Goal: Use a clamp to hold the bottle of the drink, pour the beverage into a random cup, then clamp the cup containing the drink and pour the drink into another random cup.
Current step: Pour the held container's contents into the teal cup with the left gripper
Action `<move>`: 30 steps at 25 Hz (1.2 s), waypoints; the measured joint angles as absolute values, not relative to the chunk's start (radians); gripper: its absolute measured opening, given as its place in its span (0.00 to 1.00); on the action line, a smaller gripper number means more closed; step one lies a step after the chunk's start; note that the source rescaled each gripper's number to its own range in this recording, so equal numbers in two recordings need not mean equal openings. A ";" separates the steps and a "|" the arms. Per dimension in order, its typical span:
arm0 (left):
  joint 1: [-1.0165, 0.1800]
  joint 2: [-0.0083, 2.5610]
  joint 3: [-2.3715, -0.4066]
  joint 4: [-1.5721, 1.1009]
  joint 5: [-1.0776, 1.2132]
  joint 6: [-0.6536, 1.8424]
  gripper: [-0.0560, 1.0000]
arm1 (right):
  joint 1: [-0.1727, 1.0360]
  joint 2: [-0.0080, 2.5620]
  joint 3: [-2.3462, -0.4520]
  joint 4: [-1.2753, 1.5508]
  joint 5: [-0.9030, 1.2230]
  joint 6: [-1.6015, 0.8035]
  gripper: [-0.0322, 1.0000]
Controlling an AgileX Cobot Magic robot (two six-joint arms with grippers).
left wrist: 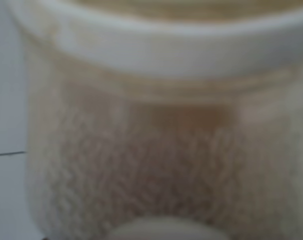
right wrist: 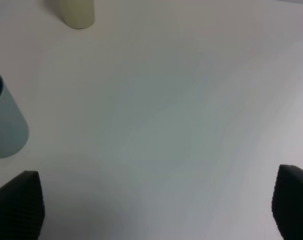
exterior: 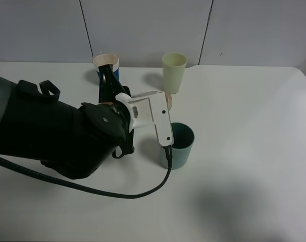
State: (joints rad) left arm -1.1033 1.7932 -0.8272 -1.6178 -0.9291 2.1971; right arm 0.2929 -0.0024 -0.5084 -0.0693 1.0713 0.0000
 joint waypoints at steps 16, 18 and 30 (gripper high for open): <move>-1.117 1.839 -0.870 -1.627 -0.947 2.329 0.06 | 0.293 -0.002 -0.508 -0.069 1.071 0.000 0.75; -1.128 1.839 -0.870 -1.602 -0.955 2.334 0.06 | 0.293 -0.002 -0.508 -0.069 1.071 0.000 0.75; -1.128 1.839 -0.870 -1.507 -0.979 2.410 0.06 | 0.293 -0.002 -0.508 -0.069 1.071 0.000 0.75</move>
State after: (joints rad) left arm -1.1278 1.8390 -0.8696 -1.5065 -0.9794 2.4105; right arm 0.2929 -0.0024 -0.5084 -0.0693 1.0713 0.0000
